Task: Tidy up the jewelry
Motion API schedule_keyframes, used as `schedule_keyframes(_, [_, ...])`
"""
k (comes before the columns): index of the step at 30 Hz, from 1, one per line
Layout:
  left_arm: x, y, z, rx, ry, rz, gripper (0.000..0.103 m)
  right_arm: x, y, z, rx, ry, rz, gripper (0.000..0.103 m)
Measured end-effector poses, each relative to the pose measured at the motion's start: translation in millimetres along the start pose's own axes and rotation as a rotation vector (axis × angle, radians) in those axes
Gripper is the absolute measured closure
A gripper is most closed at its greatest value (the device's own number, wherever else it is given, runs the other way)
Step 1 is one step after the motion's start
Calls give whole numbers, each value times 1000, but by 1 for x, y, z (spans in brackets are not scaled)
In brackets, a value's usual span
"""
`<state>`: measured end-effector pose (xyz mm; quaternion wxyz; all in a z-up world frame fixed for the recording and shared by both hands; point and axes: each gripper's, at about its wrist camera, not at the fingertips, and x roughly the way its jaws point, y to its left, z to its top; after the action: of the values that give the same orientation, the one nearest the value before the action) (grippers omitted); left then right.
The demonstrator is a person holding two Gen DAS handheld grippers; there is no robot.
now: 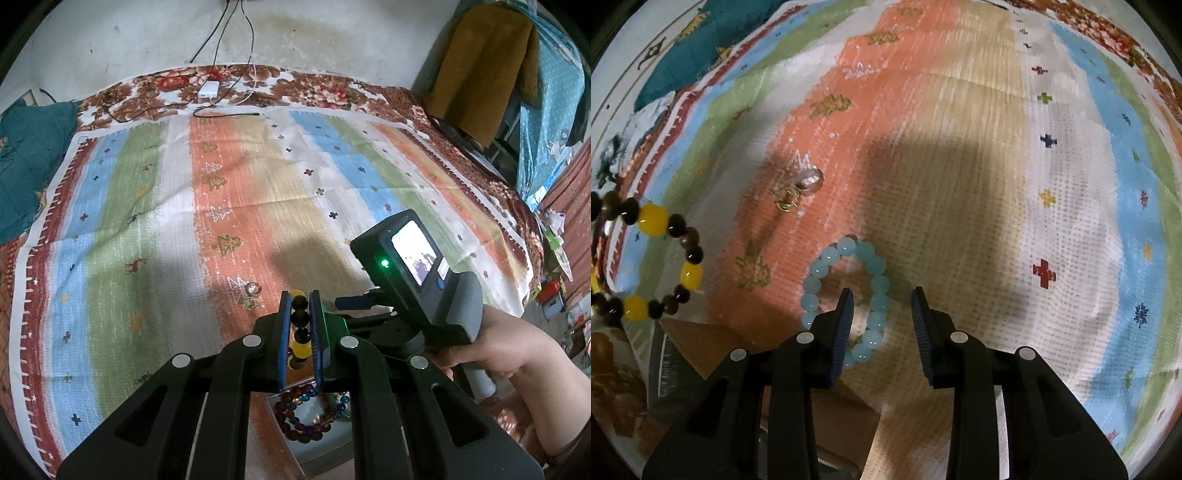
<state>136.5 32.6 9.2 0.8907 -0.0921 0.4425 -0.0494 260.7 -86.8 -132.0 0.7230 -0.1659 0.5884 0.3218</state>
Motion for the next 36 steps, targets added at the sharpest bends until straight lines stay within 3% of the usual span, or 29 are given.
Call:
schedule_keyframes(8, [5, 3, -4, 6, 7, 1, 94, 3, 1, 1, -6, 3, -6, 71])
schedule_keyframes(10, [7, 3, -5, 6, 10, 2, 94, 4, 1, 0, -13, 3, -17, 76])
schedule_keyframes(12, [8, 2, -5, 9, 14, 2, 94, 5, 0, 0, -13, 6, -25, 88])
schedule_keyframes(17, [9, -2, -5, 14, 24, 11, 94, 6, 2, -1, -17, -4, -21, 91])
schedule_keyframes(36, [0, -5, -4, 22, 4, 6, 94, -71, 25, -11, -36, -266, 32, 91])
